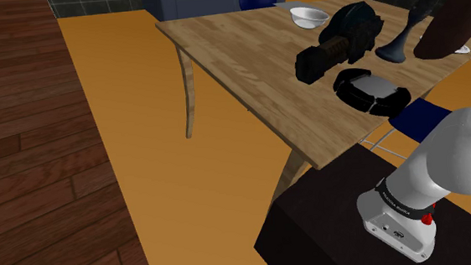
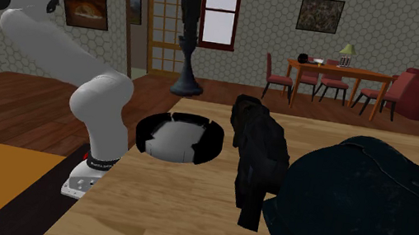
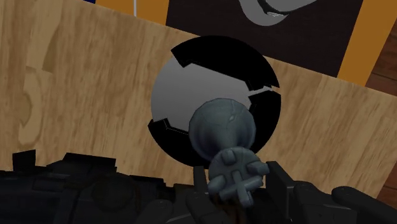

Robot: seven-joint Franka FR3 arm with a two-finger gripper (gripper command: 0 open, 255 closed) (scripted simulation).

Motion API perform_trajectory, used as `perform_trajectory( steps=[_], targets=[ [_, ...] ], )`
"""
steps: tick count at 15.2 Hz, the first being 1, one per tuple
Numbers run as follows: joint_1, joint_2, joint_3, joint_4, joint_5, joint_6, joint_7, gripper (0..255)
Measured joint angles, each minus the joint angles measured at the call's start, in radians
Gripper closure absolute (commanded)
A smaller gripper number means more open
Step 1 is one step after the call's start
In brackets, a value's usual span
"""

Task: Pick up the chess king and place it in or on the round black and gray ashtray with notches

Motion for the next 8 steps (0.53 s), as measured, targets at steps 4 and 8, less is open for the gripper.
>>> perform_trajectory(
  steps=[4, 8],
  targets=[
    [-0.005, -0.035, -0.001, -0.075, -0.005, 0.040, 0.008, 255],
    [-0.009, -0.064, -0.008, -0.150, -0.012, 0.086, 0.012, 255]
  ],
)
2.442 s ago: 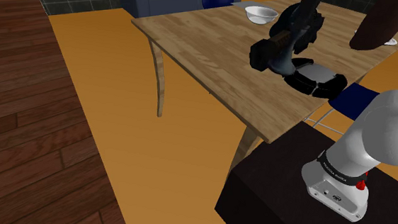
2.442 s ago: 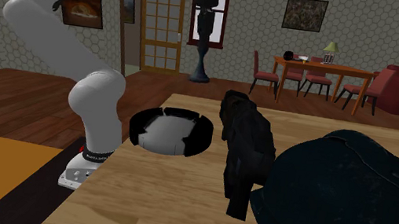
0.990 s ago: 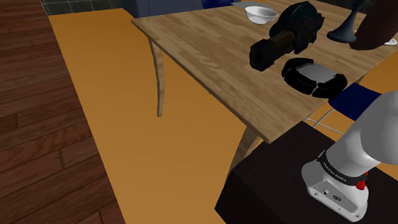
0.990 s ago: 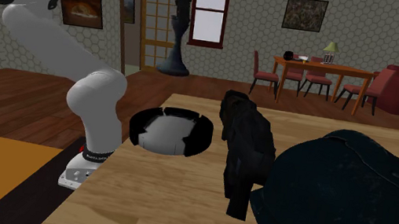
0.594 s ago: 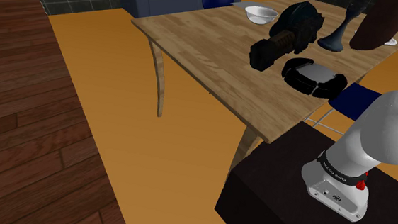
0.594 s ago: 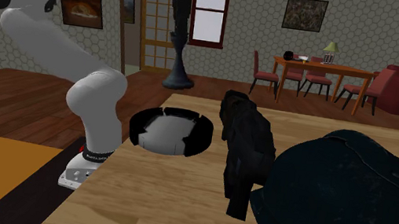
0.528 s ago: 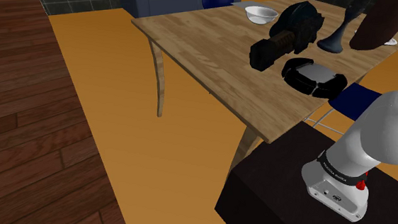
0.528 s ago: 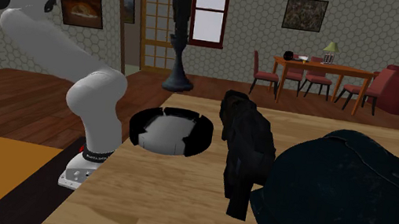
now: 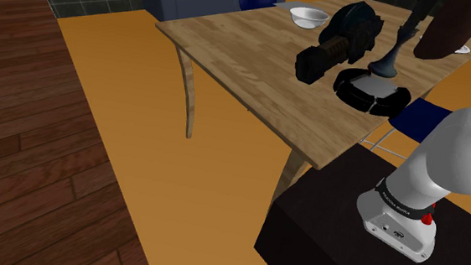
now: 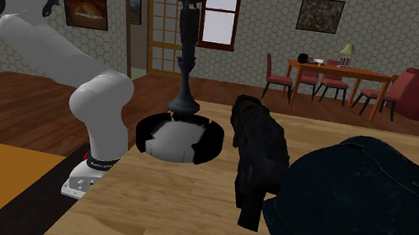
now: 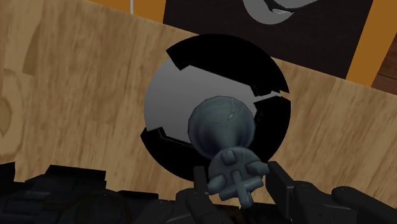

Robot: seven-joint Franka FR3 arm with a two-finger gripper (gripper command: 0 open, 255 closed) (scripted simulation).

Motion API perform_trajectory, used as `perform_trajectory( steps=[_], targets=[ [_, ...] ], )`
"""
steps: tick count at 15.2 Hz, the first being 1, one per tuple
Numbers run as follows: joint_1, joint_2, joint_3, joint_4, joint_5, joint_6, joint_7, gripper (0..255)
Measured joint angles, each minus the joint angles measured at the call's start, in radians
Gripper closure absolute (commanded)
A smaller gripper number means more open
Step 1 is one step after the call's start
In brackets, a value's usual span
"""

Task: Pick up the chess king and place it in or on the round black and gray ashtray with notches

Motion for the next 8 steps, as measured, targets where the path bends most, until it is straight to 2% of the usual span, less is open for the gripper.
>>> perform_trajectory(
  steps=[8],
  targets=[
    [-0.007, -0.037, -0.011, -0.099, -0.012, 0.062, 0.006, 255]
  ],
)
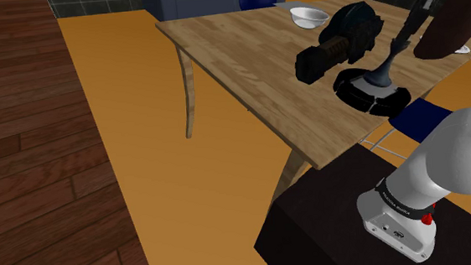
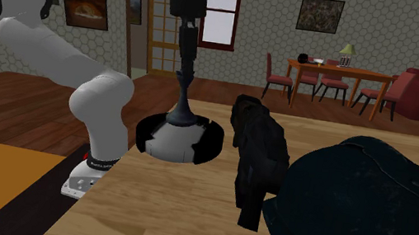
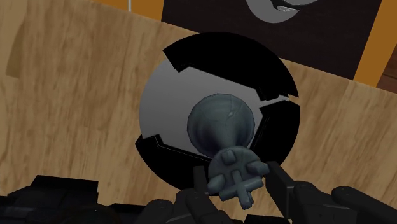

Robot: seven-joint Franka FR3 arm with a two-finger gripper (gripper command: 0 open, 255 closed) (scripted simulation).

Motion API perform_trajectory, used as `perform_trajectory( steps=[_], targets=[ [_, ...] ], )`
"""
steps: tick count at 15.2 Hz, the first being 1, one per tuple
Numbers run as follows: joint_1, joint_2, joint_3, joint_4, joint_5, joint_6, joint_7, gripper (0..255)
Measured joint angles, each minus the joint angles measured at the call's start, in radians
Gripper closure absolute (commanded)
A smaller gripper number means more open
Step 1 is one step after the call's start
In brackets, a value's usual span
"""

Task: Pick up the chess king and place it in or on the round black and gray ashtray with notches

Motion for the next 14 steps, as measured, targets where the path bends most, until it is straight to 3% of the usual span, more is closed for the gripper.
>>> perform_trajectory(
  steps=[4, 5, 11, 14],
  targets=[
    [0.000, -0.001, -0.001, -0.002, -0.001, 0.002, -0.001, 255],
    [0.000, -0.001, -0.001, -0.002, -0.001, 0.002, -0.001, 0],
    [0.000, -0.001, -0.001, -0.002, -0.001, 0.002, -0.001, 0],
    [0.005, 0.027, 0.010, 0.084, 0.010, -0.056, -0.006, 0]
  ],
)
